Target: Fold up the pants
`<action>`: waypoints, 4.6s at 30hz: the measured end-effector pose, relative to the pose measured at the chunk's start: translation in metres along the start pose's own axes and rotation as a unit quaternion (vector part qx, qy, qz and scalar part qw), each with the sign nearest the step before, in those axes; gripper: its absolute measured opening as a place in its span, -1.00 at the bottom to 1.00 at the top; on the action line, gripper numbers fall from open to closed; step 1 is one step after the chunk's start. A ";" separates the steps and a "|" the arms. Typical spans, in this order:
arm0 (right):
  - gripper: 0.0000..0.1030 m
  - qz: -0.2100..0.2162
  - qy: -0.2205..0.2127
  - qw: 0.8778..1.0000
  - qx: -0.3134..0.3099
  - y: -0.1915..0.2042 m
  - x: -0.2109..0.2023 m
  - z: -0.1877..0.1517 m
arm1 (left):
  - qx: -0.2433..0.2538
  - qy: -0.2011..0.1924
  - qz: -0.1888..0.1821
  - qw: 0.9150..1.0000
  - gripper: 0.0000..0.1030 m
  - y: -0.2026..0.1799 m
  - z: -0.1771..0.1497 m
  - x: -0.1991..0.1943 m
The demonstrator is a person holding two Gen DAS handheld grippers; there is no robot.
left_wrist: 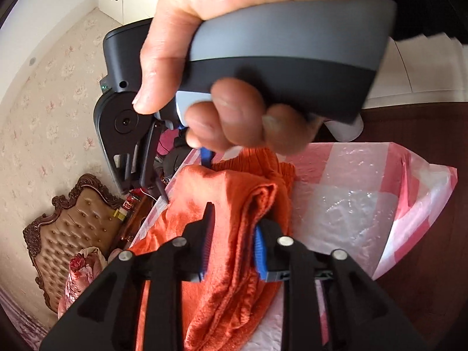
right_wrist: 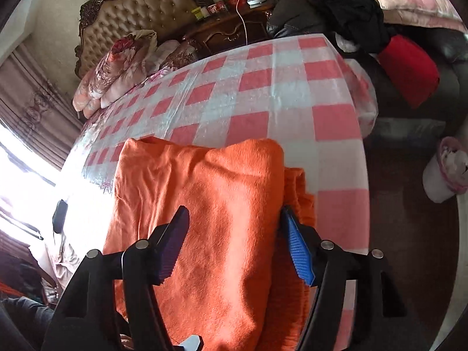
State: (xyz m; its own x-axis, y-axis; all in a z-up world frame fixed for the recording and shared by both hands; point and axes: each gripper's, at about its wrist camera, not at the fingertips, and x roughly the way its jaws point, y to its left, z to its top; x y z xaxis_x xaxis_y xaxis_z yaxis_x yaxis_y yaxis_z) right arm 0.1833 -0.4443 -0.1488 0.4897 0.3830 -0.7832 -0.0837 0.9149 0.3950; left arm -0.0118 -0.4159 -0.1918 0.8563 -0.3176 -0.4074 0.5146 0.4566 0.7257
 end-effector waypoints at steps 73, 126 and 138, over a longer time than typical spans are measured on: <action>0.60 -0.230 -0.063 0.969 0.055 0.039 0.064 0.007 | -0.397 0.154 -0.206 0.881 -0.97 0.273 -0.145 0.207; 0.74 -0.308 -0.058 0.949 -0.010 0.046 -0.003 -0.086 | -0.345 0.149 -0.144 0.915 -0.16 0.222 -0.178 0.049; 0.74 -0.325 -0.039 0.945 -0.014 0.062 -0.016 -0.105 | -0.378 0.130 -0.191 0.896 -0.16 0.223 -0.186 0.011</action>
State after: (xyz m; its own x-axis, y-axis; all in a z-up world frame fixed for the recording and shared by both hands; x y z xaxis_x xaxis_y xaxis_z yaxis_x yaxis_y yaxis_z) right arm 0.0796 -0.3799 -0.1622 0.5085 -0.2711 -0.8173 0.2345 0.9569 -0.1715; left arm 0.1205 -0.1628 -0.1373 0.5416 -0.4108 -0.7334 0.5706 0.8203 -0.0381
